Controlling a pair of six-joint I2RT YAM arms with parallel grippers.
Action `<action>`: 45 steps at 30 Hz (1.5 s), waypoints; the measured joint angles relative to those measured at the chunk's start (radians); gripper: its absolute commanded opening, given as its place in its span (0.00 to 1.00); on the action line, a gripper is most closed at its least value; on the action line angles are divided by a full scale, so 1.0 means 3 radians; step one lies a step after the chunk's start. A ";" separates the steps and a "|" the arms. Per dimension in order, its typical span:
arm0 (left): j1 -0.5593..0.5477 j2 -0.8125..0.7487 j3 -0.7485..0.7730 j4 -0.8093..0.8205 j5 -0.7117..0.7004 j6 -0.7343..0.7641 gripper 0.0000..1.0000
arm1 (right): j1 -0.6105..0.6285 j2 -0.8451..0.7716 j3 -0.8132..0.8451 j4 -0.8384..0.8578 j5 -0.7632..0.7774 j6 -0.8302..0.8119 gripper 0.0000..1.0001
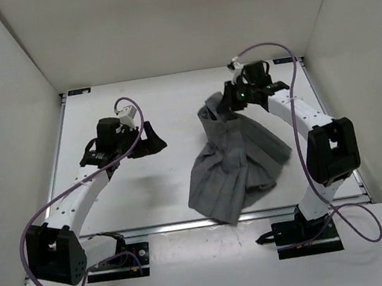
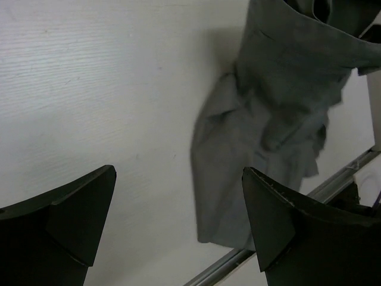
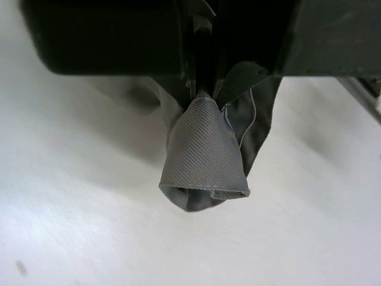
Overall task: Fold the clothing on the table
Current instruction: Move the skirt to the center of the board, then flatten the skirt out
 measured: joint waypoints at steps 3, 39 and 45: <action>-0.0033 0.0072 0.0000 0.0168 0.0132 -0.0036 0.99 | 0.0258 0.0214 0.0563 0.0055 -0.0084 0.0032 0.00; -0.0694 0.1611 0.0389 0.0662 -0.1162 -0.1099 0.98 | -0.0039 0.0371 0.0338 -0.0318 0.0253 -0.0598 0.90; -0.0688 0.1685 0.0347 0.0640 -0.1171 -0.1209 0.86 | 0.0064 0.0978 0.0924 -0.0320 0.0348 -0.0773 0.91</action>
